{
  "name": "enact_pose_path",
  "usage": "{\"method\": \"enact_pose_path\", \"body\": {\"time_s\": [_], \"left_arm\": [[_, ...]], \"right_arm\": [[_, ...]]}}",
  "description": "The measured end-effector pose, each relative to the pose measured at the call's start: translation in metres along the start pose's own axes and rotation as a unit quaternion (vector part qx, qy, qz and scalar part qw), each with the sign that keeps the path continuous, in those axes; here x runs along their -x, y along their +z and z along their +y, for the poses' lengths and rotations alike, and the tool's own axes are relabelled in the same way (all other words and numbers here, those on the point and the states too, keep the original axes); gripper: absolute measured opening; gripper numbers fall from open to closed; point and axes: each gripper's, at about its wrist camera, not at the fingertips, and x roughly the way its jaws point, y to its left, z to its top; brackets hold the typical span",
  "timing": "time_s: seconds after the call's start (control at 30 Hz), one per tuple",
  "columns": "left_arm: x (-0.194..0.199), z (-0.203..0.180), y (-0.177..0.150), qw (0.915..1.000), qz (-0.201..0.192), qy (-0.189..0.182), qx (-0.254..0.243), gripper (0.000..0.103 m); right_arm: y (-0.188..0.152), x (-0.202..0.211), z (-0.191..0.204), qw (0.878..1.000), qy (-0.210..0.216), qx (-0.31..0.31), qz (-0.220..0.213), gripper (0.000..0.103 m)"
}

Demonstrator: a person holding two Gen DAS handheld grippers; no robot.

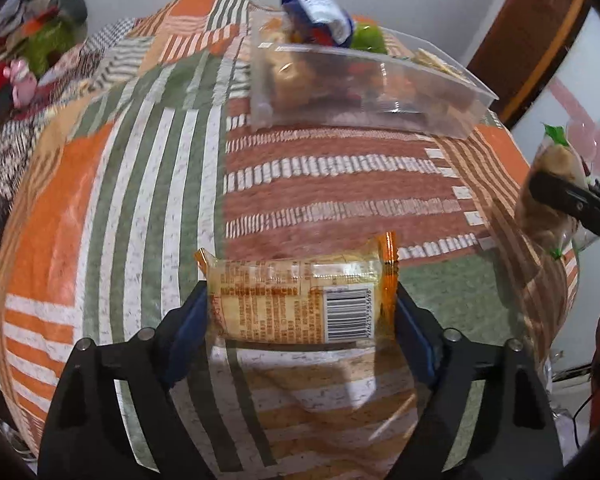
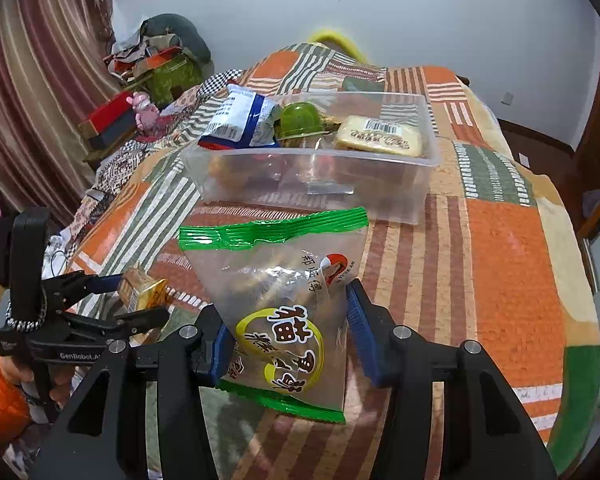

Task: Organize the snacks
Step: 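Grasp the wrapped biscuit bar with the left tool while the right tool grasps the zip bag, then carry the biscuit bar and zip bag into the clear box, open both tools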

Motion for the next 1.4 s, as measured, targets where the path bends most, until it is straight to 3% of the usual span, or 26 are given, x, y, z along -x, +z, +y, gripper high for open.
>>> {"method": "enact_pose_path", "body": {"time_s": [0.27, 0.83, 1.17, 1.4], "left_arm": [[0.03, -0.029, 0.034, 0.9978, -0.056, 0.0, -0.037, 0.084], [0.067, -0.073, 0.135, 0.9835, -0.157, -0.01, -0.089, 0.084], [0.038, -0.083, 0.185, 0.9833, -0.159, -0.015, -0.087, 0.084], [0.009, -0.083, 0.199, 0.9862, -0.143, -0.016, -0.081, 0.084]], "right_arm": [[0.01, 0.011, -0.016, 1.0, -0.01, -0.008, -0.02, 0.047], [0.077, 0.032, -0.041, 0.994, -0.03, -0.003, -0.104, 0.047], [0.109, 0.016, -0.052, 0.992, -0.042, 0.001, -0.122, 0.047], [0.123, -0.008, -0.06, 0.993, -0.045, 0.006, -0.113, 0.047]]}}
